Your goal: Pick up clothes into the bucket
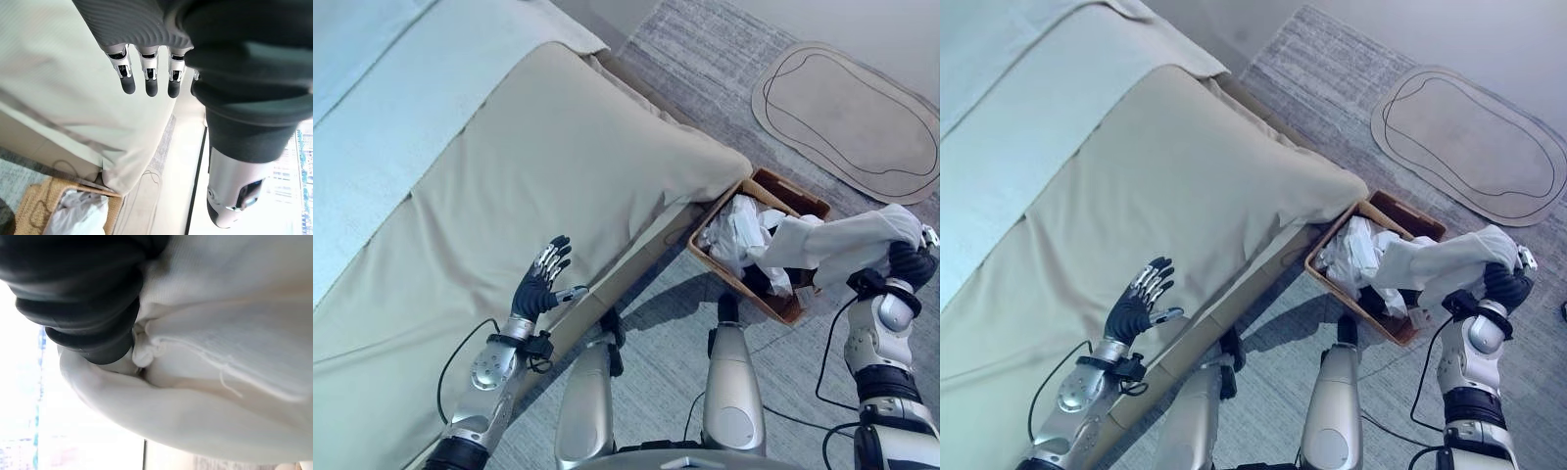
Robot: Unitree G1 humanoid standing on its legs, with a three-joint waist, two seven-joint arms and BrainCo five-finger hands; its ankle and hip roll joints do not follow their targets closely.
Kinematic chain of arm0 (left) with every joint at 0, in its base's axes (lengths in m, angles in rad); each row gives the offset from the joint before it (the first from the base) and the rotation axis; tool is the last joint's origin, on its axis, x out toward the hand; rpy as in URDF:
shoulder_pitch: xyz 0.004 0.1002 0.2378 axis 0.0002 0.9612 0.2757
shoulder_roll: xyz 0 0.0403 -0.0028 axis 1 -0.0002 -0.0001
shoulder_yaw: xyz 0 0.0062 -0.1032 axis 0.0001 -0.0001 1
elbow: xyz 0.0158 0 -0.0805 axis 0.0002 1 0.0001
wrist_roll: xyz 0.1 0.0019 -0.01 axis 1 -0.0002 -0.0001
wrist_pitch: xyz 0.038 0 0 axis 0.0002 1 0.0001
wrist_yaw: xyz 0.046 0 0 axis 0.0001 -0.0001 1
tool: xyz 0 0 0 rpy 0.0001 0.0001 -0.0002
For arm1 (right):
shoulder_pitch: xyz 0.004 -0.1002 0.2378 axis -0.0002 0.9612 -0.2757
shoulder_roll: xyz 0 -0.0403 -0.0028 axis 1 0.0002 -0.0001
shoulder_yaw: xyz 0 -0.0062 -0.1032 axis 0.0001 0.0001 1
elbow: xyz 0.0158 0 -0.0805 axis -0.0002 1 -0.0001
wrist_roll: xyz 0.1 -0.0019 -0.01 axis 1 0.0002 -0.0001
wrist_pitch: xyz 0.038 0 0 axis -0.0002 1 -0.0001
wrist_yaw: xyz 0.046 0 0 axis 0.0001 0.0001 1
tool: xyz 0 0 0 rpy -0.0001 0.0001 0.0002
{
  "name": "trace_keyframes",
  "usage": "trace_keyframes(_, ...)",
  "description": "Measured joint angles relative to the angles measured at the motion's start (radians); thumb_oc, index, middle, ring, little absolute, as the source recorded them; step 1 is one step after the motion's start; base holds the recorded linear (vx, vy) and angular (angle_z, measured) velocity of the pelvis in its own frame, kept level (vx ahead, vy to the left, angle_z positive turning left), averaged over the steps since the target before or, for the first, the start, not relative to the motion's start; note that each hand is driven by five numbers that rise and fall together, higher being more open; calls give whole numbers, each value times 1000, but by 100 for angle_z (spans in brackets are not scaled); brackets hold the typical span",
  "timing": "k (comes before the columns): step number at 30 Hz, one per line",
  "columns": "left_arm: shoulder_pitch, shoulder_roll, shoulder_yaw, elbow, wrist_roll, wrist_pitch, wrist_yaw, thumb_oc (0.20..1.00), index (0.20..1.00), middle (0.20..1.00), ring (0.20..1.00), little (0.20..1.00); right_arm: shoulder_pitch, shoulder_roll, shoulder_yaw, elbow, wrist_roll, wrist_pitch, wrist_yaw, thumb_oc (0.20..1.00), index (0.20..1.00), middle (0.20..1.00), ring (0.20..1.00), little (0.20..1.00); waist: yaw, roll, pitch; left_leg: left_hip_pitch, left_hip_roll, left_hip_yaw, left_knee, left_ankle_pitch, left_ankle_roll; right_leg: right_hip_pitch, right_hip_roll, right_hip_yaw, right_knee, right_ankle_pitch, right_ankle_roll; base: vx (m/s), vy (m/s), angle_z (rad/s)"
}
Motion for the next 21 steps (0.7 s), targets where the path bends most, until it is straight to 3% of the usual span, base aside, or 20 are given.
trace_keyframes(4,-3,18,-6,-50,-22,-9,9,1000,1000,1000,1000,1000,-58,-69,26,3,1,-1,-20,200,200,200,200,200,11,-3,24,-143,19,-30,86,-18,-6,-156,22,6,120,-33,-29,-70,-21,3)
trace_keyframes(9,1,36,-48,-76,-31,-8,29,1000,1000,1000,1000,1000,-147,-114,99,31,1,-10,-44,200,200,200,200,200,11,2,36,-247,19,-56,152,-41,0,-264,40,24,169,-37,-38,-39,29,-12)
trace_keyframes(18,-17,75,-63,-90,-31,-28,89,1000,1000,1000,1000,1000,-326,-109,213,237,0,6,-78,200,200,200,200,200,56,11,52,-362,18,-64,205,-39,-1,-387,48,44,227,-34,-50,-15,16,-1)
trace_keyframes(21,-18,74,-88,-95,-31,-33,93,1000,1000,1000,1000,1000,-364,-143,362,308,-61,49,-45,200,200,200,200,200,72,14,53,-376,17,-66,206,-41,-5,-397,46,43,235,-42,-46,-10,-4,4)
